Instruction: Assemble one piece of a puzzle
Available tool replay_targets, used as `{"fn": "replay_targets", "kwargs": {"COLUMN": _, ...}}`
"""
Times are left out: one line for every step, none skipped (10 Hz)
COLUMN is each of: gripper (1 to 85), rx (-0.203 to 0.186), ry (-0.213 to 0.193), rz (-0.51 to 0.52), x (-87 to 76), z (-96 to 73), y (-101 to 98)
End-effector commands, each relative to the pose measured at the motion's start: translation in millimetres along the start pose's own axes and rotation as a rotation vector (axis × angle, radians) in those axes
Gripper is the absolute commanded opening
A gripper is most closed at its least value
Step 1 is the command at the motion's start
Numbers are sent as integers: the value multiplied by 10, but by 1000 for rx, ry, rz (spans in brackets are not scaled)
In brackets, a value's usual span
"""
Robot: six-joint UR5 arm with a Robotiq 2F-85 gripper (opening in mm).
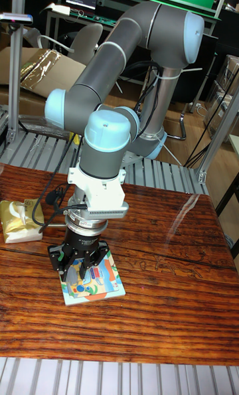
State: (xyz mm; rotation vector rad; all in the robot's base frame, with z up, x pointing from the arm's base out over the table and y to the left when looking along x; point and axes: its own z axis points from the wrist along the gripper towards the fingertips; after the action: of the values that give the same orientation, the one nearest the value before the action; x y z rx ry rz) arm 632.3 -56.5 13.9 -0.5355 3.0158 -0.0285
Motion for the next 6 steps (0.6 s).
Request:
{"fn": "replay_targets", "kwargs": {"gripper": 423, "rx": 3, "ry": 14, "rz": -2, "x": 7, "z": -63, "y": -62}}
{"fn": "replay_targets", "kwargs": {"gripper": 400, "rx": 5, "ry": 16, "rz": -4, "x": 18, "z": -67, "y": -76}}
{"fn": "replay_targets", "kwargs": {"gripper": 373, "rx": 11, "ry": 23, "rz": -4, "x": 44, "z": -72, "y": -101}}
{"fn": "replay_targets", "kwargs": {"gripper": 327, "rx": 25, "ry": 30, "rz": -5, "x": 75, "z": -72, "y": -151}}
{"fn": "replay_targets", "kwargs": {"gripper": 310, "rx": 25, "ry": 28, "rz": -2, "x": 82, "z": -62, "y": -156}}
{"fn": "replay_targets", "kwargs": {"gripper": 290, "rx": 24, "ry": 26, "rz": 3, "x": 87, "z": -54, "y": -157}}
